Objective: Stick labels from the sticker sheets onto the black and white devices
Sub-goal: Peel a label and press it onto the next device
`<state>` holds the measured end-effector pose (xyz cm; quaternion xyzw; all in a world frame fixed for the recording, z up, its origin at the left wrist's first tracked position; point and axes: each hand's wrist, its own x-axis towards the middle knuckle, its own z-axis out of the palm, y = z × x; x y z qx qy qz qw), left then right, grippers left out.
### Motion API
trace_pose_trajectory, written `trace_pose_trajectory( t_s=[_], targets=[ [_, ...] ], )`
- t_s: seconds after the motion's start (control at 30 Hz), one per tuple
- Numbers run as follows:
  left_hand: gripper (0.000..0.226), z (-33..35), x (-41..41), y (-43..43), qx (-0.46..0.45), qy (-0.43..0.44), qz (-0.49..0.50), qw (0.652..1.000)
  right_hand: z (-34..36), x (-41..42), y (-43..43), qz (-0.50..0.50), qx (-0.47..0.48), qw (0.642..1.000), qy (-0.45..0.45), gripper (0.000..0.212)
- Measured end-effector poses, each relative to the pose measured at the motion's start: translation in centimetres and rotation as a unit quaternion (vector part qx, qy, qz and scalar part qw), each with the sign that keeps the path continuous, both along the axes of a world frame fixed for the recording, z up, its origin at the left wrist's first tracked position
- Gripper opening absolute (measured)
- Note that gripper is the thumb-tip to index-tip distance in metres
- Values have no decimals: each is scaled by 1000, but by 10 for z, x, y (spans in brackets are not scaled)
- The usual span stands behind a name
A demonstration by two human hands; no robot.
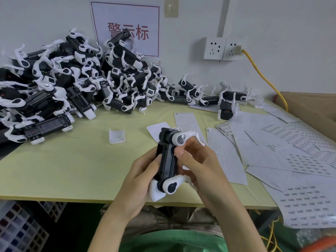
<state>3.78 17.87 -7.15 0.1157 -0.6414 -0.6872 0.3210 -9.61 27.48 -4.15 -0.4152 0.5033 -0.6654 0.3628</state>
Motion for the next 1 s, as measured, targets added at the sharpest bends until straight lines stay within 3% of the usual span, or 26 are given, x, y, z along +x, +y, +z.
trace_pose_trajectory(
  t_s=[0.3,0.53,0.67,0.87,1.0],
  targets=[
    [37,5,0,-2,73,37,-30,996,-5,-1,-3,38,-42,998,-30,18],
    [42,8,2,0,46,44,-64,996,-5,4,-1,4,-40,999,34,49],
    [38,8,3,-2,47,52,-86,994,-6,2,1,11,-42,997,69,43],
    [41,9,2,-3,47,33,-78,995,-11,0,1,15,-61,996,68,53],
    [47,7,4,-4,60,20,-59,996,-15,0,2,-5,-69,995,69,37]
  ],
)
